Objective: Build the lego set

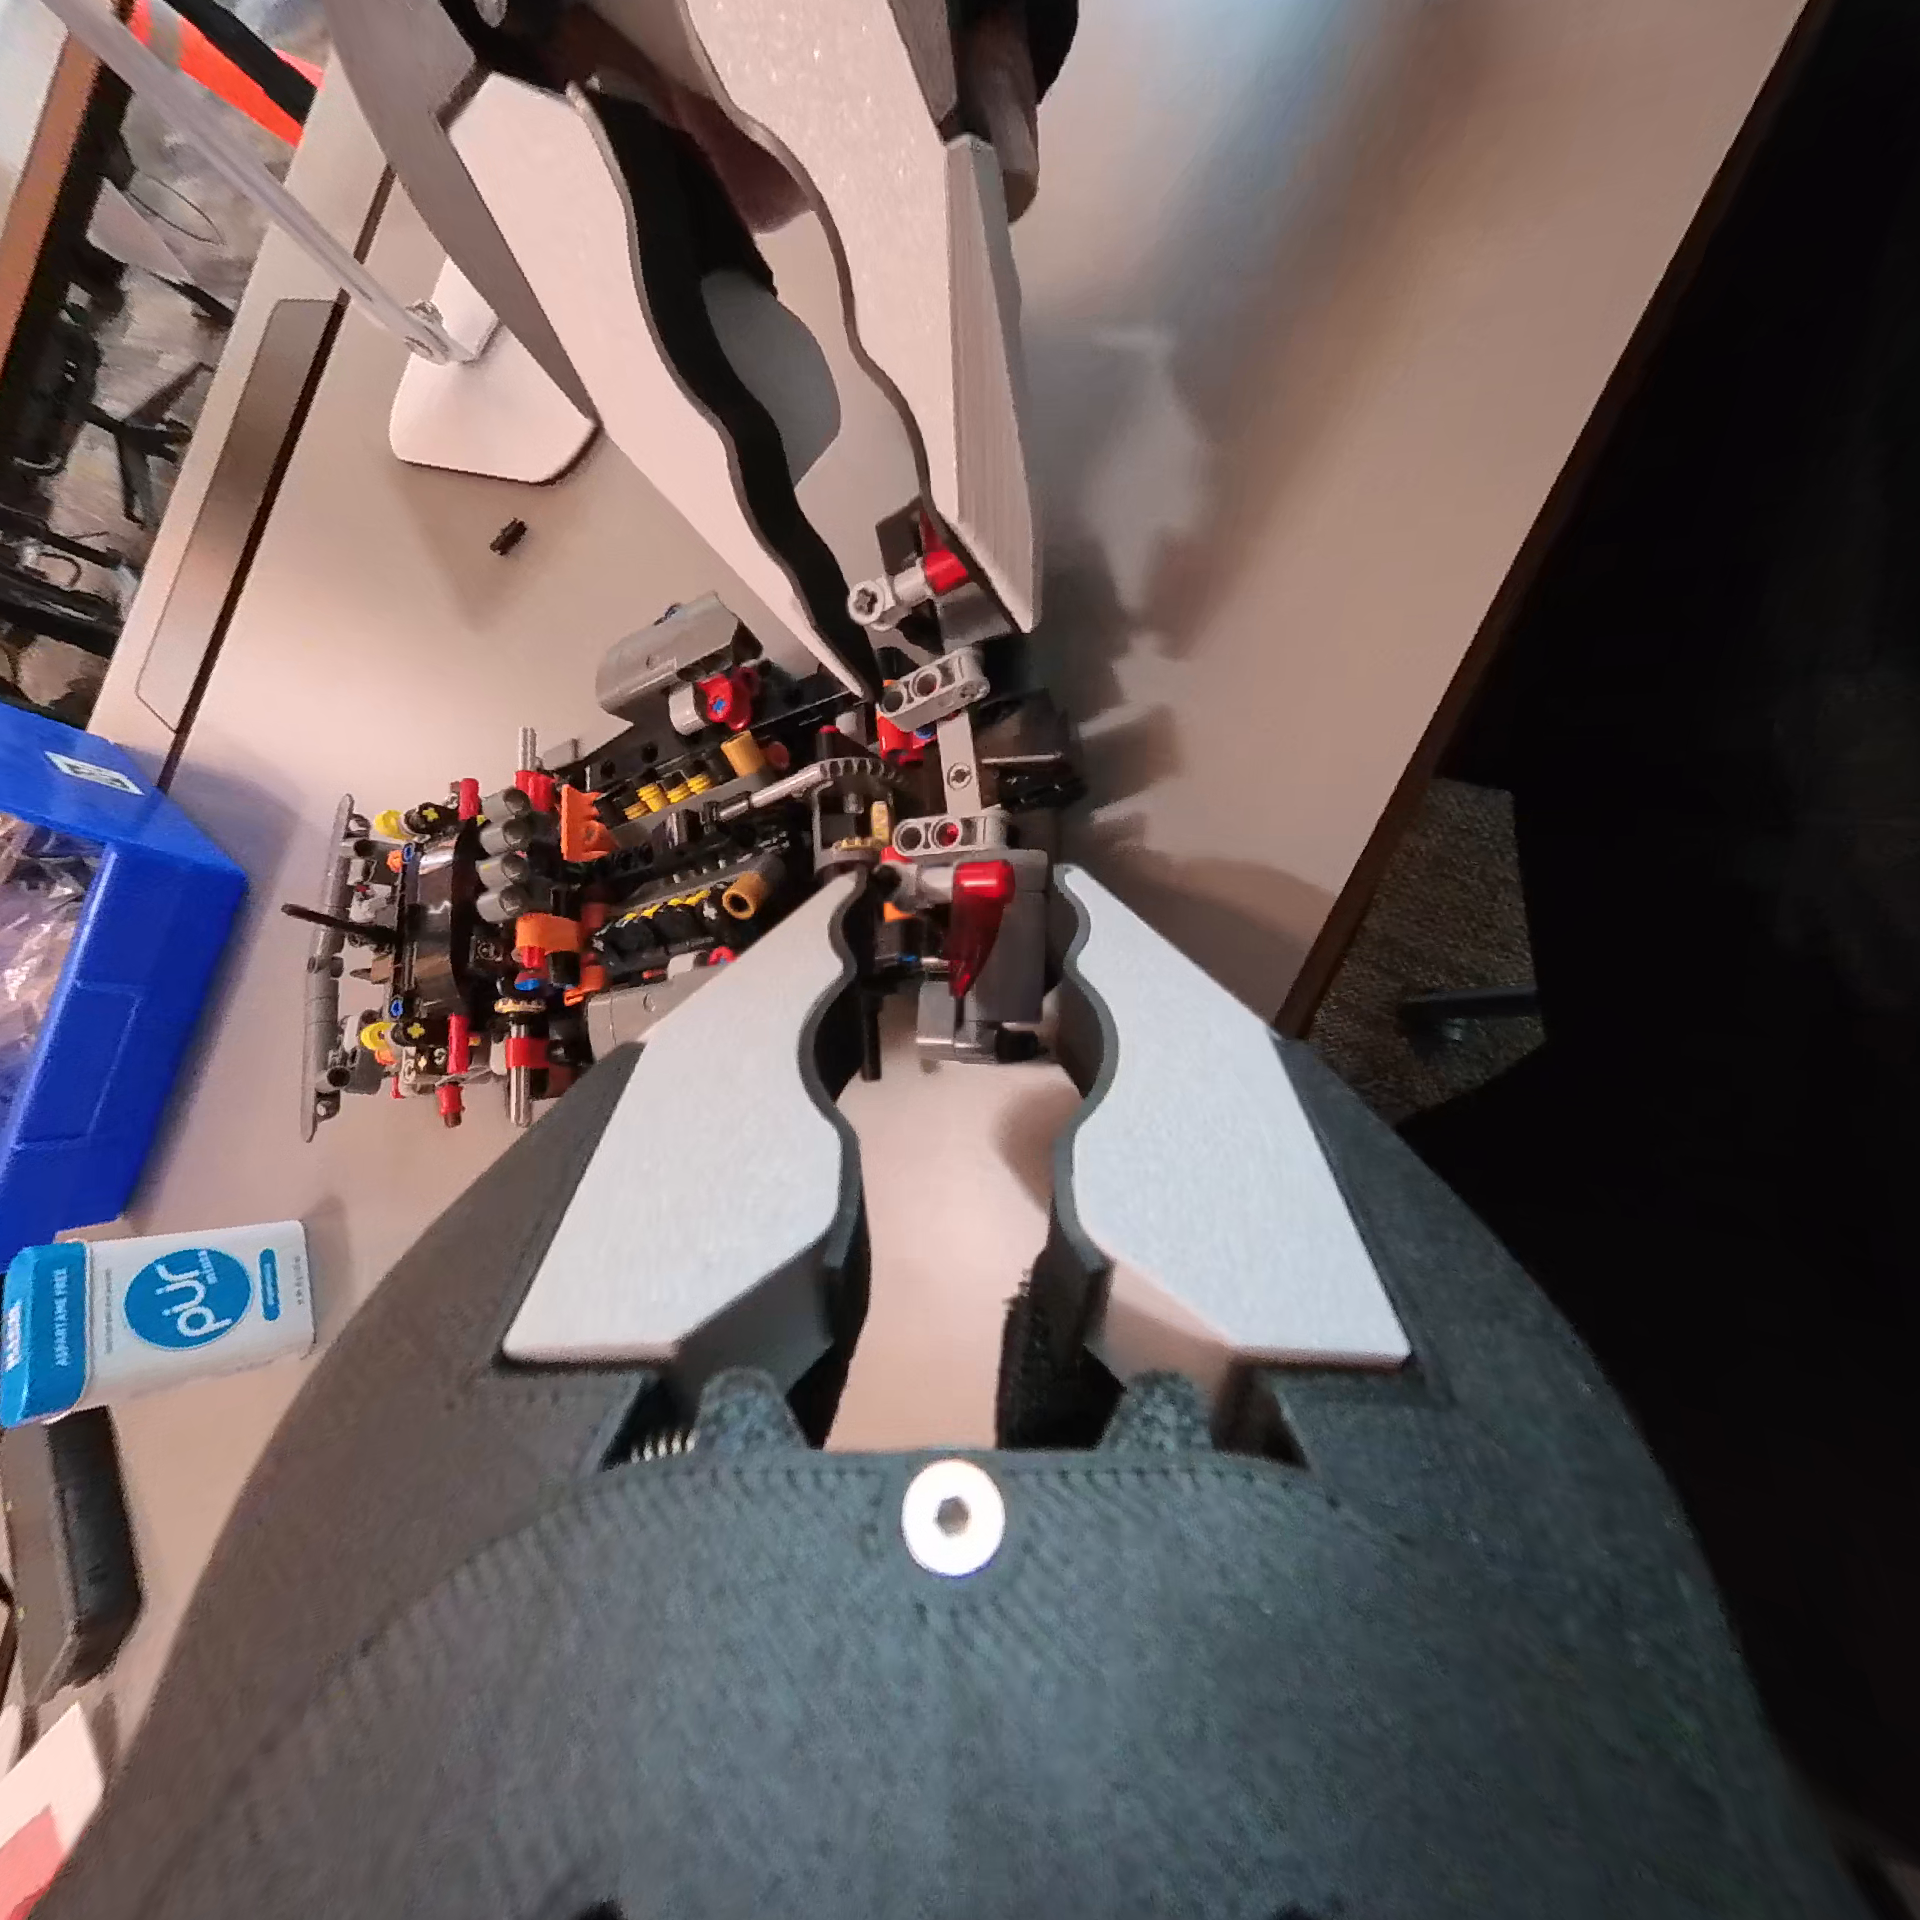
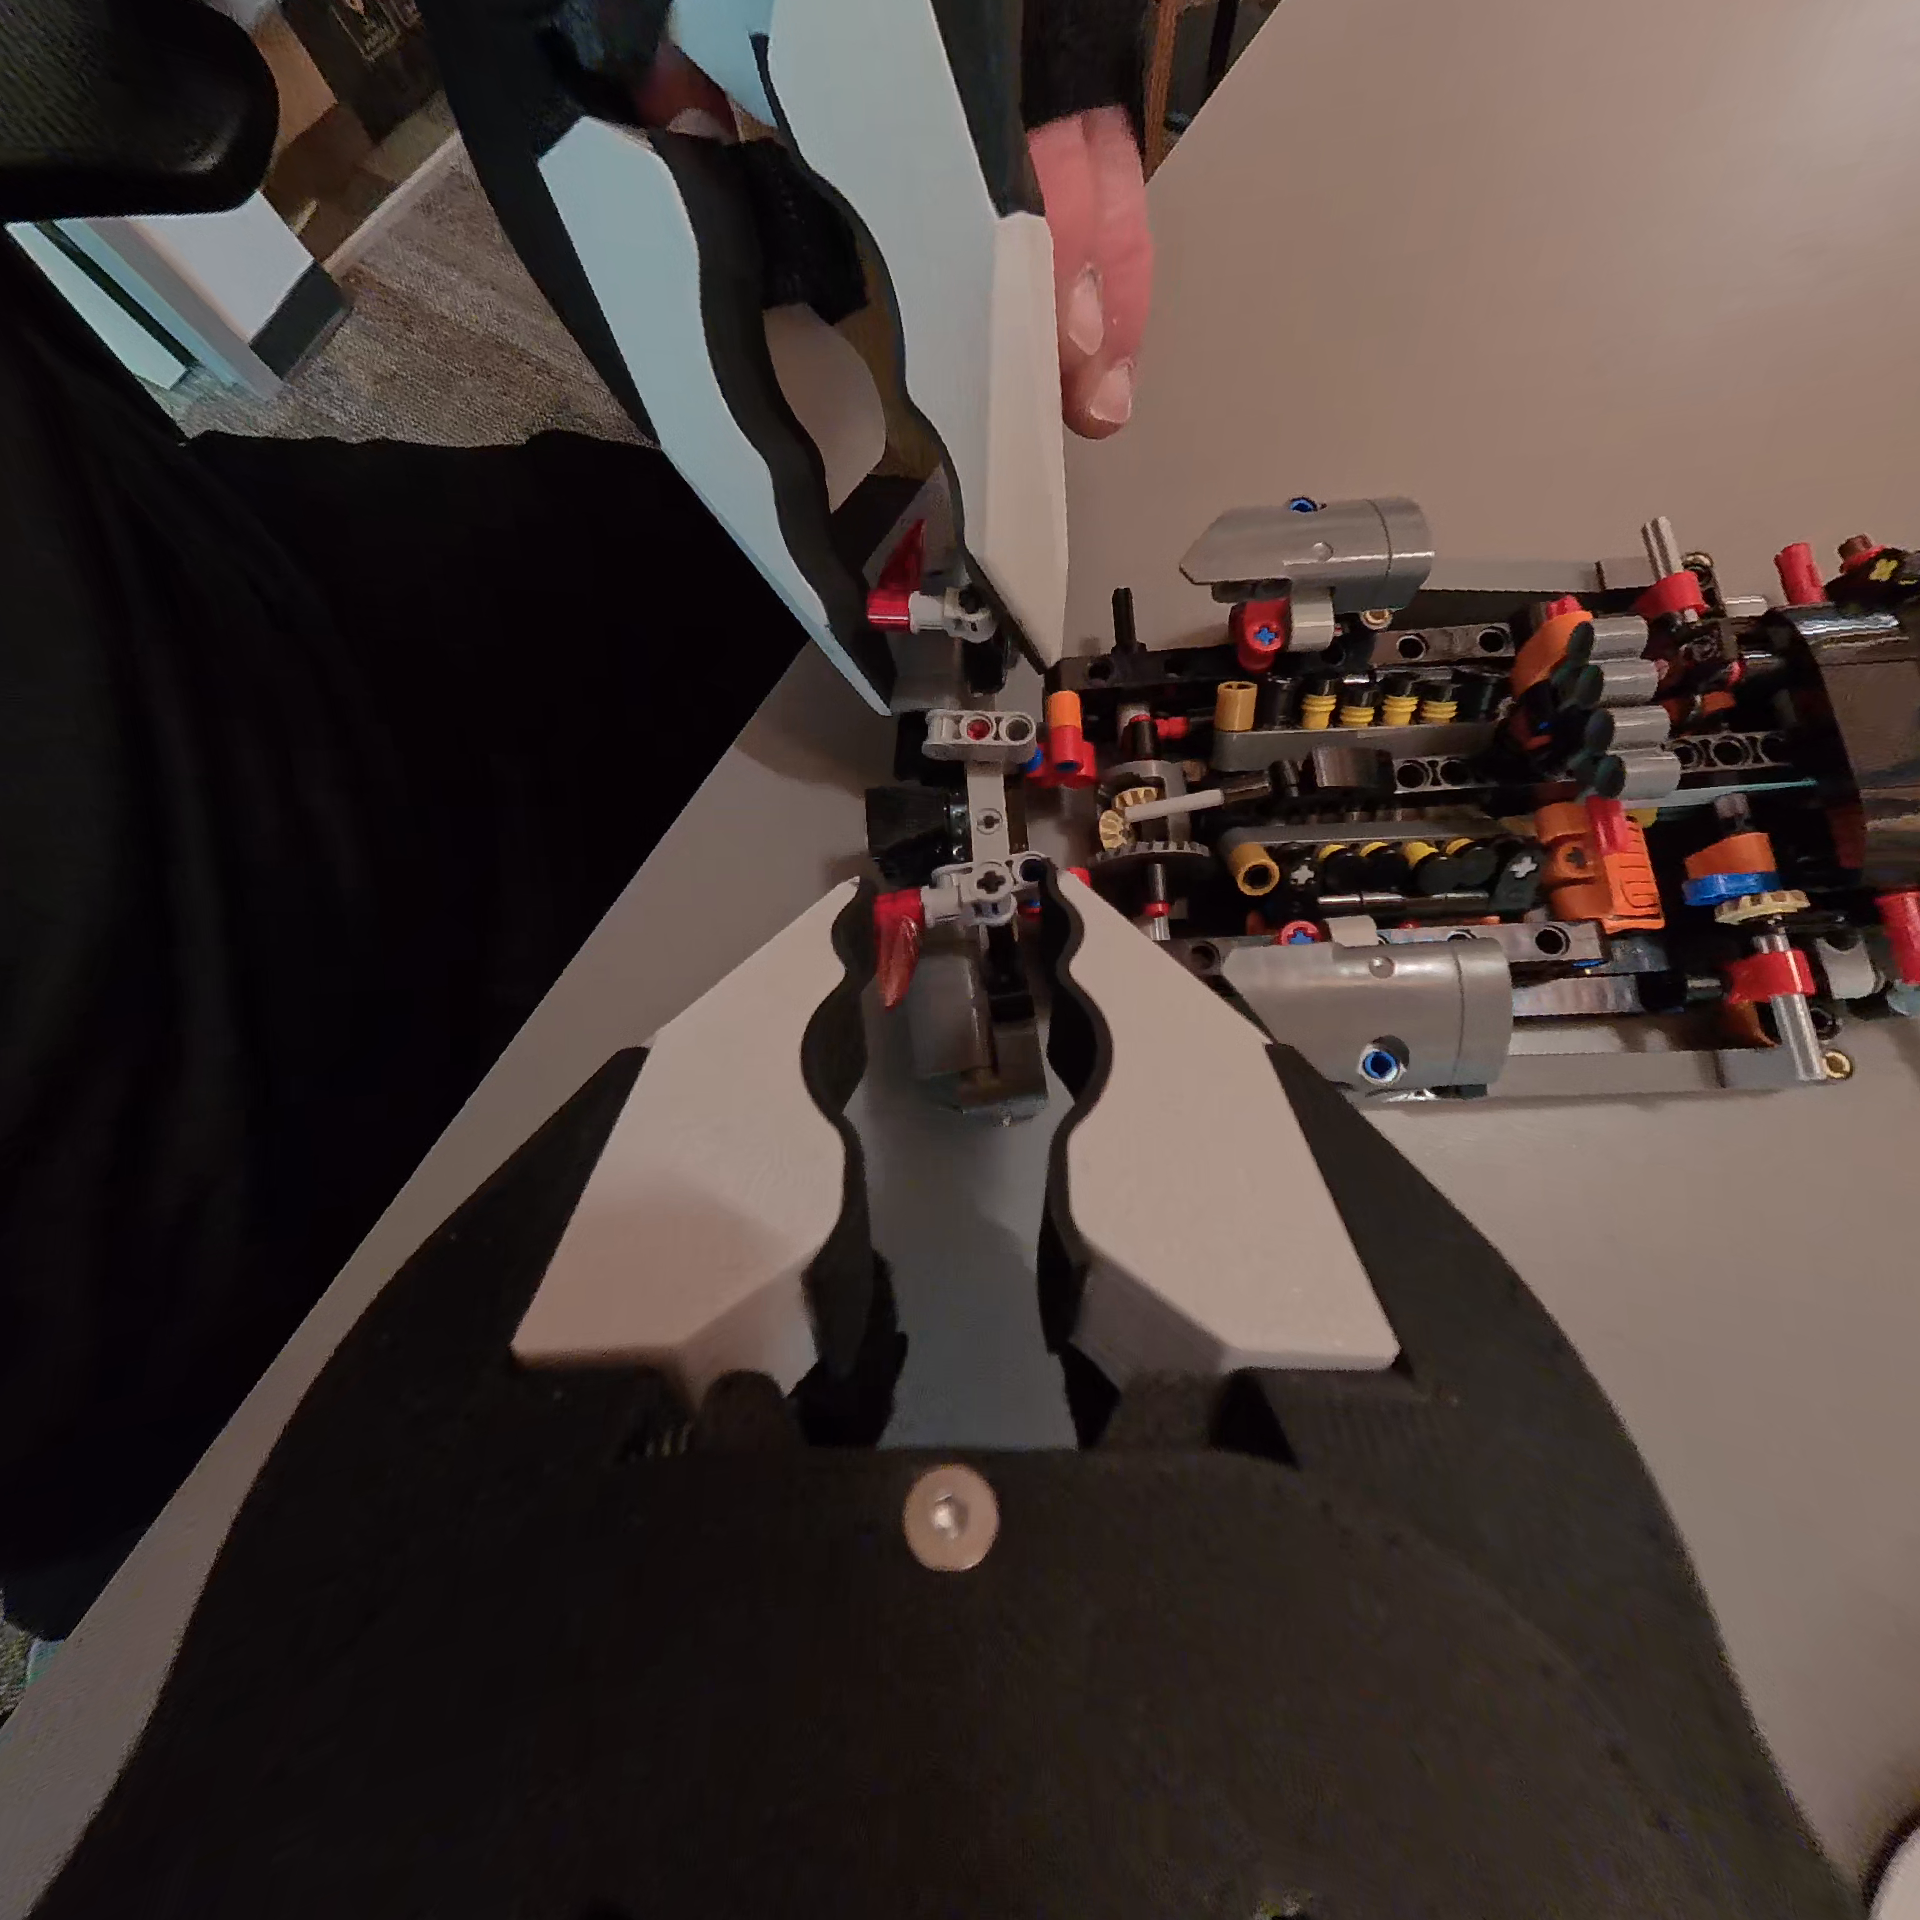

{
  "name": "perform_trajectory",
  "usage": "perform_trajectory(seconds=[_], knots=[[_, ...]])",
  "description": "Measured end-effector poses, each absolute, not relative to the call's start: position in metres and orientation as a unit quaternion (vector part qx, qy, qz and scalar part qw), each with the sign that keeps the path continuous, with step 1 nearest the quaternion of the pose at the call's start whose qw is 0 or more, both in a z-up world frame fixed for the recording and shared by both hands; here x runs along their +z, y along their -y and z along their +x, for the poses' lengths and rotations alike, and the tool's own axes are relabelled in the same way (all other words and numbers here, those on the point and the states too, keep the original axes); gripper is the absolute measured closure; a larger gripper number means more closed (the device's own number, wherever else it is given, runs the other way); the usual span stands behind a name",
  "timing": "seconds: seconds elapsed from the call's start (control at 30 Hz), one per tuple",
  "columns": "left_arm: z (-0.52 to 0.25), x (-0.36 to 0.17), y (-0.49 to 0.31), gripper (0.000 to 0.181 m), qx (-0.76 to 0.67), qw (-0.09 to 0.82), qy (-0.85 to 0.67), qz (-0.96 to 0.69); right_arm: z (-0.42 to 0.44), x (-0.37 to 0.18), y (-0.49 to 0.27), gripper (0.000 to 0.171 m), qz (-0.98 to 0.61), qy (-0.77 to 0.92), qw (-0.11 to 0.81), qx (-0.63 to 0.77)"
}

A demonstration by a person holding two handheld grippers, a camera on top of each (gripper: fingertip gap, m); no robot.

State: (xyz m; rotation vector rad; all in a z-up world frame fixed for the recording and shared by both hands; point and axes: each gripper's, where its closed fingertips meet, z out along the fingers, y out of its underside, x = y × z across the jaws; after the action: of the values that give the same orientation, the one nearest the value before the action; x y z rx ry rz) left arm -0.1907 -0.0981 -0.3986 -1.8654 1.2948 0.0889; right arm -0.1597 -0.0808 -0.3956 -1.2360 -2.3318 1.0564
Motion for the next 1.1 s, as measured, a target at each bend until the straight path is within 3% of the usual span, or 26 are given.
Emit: perform_trajectory(seconds=[0.03,1.1], knots=[[-0.1909,-0.3992,0.0978,0.151,0.034,0.421,-0.515,-0.746,-0.1595,-0.3956,0.0808,0.143,-0.430,0.811,0.149,0.366],[-0.1855,-0.4071,0.0983,0.157,0.037,0.418,-0.508,-0.752,-0.1578,-0.3907,0.0820,0.136,-0.446,0.798,0.144,0.379]])
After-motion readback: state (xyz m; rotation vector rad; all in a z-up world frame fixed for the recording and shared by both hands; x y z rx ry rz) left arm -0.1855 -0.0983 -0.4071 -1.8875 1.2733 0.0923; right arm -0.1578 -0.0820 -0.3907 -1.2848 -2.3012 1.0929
